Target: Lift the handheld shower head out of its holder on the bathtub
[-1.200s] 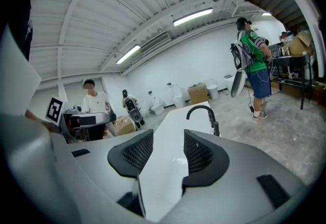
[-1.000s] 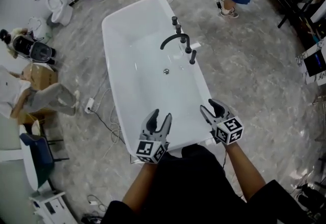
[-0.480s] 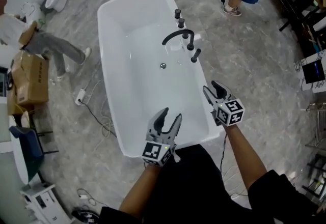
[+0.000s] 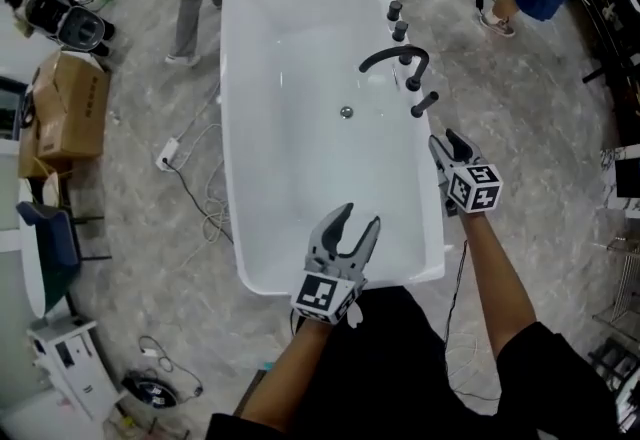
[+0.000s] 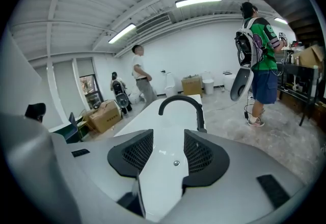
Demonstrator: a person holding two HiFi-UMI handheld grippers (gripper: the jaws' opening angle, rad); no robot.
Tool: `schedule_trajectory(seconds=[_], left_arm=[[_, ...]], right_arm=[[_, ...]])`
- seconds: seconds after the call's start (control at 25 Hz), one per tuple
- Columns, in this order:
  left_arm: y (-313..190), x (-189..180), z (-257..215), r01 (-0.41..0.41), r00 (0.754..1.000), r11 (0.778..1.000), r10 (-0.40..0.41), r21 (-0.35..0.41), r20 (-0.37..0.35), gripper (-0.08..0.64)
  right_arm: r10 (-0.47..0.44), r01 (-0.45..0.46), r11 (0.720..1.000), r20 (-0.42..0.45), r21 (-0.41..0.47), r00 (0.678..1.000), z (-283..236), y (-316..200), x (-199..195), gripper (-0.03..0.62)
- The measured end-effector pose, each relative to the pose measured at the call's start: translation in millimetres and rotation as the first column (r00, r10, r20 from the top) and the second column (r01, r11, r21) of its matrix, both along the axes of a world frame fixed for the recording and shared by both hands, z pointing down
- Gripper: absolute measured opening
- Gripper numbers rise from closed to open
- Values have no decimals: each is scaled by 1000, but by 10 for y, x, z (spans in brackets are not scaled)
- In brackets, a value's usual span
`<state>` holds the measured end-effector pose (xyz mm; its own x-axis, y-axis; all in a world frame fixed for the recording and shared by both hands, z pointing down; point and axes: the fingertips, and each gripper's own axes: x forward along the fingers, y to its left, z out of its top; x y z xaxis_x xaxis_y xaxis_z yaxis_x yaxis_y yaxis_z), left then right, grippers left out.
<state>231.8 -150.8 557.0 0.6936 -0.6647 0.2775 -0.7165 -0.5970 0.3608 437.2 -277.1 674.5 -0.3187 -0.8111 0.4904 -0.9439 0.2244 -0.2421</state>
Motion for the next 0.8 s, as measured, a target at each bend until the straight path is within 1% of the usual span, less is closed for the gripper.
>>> schedule_trajectory(seconds=[0.16, 0.28, 0.4, 0.64, 0.8], left_arm=[[-7, -36, 71, 25, 1000, 1000, -25, -8, -13, 186], [-26, -46, 135, 42, 999, 999, -42, -7, -4, 186], [-1, -10, 220, 34, 999, 999, -34, -5, 20, 186], [11, -33, 467, 39, 999, 998, -38, -44, 33, 187], [-5, -45, 558, 26, 999, 999, -25, -38, 38, 187]], right_arm=[[-17, 17, 999, -8, -34, 1000, 287, -197, 32, 167], [-18, 17, 998, -12, -64, 1000, 519, -349, 97, 167], [-9, 9, 995, -1, -96, 1000, 707, -496, 185, 170], [24, -29, 994, -44, -108, 999, 1044, -779, 301, 170], [29, -36, 990, -53, -138, 998, 1320, -866, 318, 170]])
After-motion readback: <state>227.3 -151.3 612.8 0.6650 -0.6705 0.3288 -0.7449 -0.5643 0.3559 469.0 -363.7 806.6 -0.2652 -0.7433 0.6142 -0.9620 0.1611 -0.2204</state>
